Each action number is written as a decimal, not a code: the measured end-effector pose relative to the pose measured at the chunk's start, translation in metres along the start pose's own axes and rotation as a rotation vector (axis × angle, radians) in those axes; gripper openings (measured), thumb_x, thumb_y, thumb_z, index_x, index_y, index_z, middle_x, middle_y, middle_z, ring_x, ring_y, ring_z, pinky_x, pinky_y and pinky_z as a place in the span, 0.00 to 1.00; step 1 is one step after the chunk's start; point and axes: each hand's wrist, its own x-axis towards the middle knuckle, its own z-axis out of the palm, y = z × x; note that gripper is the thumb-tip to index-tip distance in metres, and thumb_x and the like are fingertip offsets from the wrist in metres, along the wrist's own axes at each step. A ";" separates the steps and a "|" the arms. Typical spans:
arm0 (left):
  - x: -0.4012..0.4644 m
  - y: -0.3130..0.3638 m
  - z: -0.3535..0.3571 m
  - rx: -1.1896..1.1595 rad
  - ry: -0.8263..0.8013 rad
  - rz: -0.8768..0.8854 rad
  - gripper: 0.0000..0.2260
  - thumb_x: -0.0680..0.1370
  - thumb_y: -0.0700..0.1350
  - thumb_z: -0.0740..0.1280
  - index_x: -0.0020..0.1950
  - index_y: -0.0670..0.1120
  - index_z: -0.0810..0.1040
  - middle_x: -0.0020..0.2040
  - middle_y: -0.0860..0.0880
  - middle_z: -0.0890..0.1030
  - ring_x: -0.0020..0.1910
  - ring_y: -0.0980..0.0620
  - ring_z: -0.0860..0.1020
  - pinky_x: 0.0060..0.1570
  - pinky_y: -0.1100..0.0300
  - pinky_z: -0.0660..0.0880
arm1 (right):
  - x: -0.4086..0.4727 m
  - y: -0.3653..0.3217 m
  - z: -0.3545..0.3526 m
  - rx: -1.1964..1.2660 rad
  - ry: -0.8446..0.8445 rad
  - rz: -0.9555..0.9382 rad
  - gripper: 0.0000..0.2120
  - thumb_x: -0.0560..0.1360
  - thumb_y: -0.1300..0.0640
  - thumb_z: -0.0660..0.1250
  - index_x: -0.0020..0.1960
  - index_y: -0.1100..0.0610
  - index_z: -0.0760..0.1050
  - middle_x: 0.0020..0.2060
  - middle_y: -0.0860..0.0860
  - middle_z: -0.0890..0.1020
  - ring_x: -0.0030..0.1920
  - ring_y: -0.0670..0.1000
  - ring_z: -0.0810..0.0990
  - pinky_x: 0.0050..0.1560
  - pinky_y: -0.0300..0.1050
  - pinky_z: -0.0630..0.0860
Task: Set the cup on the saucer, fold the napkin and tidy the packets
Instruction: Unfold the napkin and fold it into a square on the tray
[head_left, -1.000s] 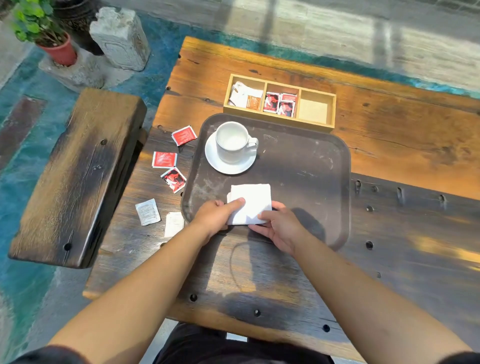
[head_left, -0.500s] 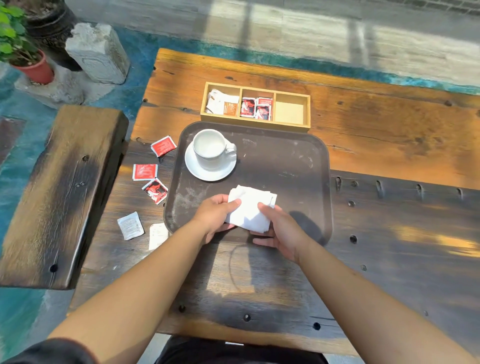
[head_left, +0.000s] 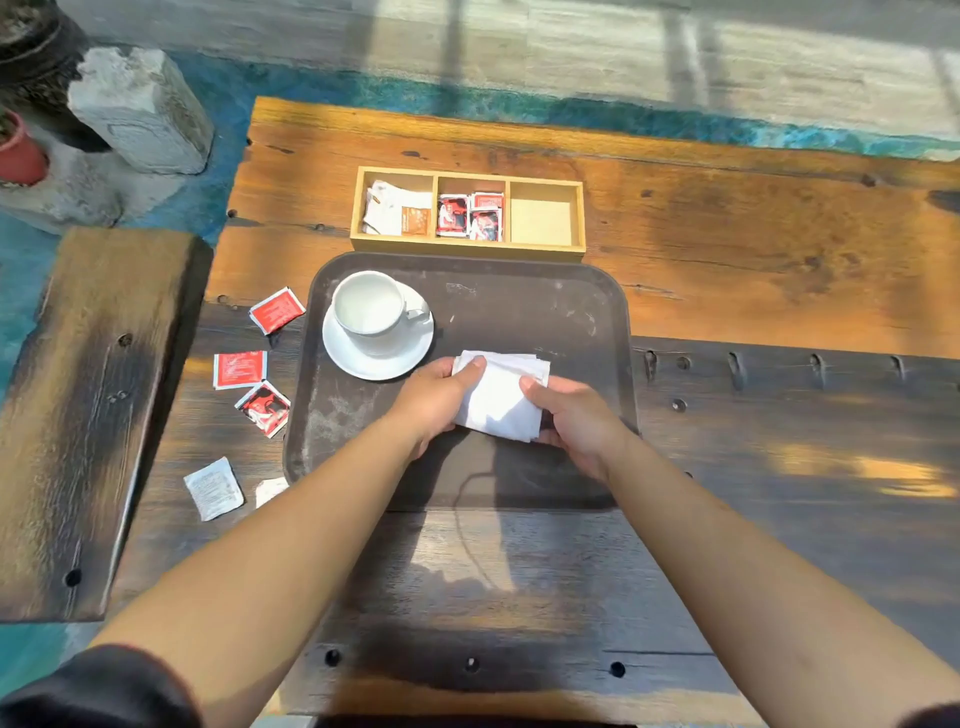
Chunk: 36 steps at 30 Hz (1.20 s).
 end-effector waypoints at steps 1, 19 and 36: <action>0.006 0.003 0.002 -0.002 0.000 0.005 0.12 0.78 0.57 0.67 0.48 0.50 0.81 0.46 0.54 0.86 0.42 0.56 0.83 0.45 0.58 0.82 | 0.005 -0.004 -0.004 -0.005 0.002 -0.002 0.09 0.80 0.53 0.65 0.54 0.54 0.82 0.49 0.49 0.88 0.46 0.47 0.86 0.38 0.41 0.81; 0.082 0.027 0.031 0.396 0.229 0.216 0.12 0.74 0.51 0.72 0.54 0.47 0.81 0.46 0.51 0.83 0.48 0.48 0.81 0.47 0.57 0.75 | 0.095 -0.023 -0.038 -0.410 0.410 -0.101 0.17 0.73 0.52 0.72 0.30 0.53 0.70 0.30 0.50 0.76 0.35 0.54 0.74 0.42 0.55 0.78; 0.064 0.011 0.021 1.411 0.119 0.616 0.24 0.83 0.51 0.55 0.79 0.47 0.57 0.81 0.49 0.53 0.78 0.45 0.55 0.72 0.48 0.60 | 0.072 -0.009 -0.033 -1.343 0.169 -0.507 0.27 0.81 0.56 0.61 0.78 0.58 0.58 0.79 0.54 0.58 0.78 0.53 0.54 0.72 0.48 0.65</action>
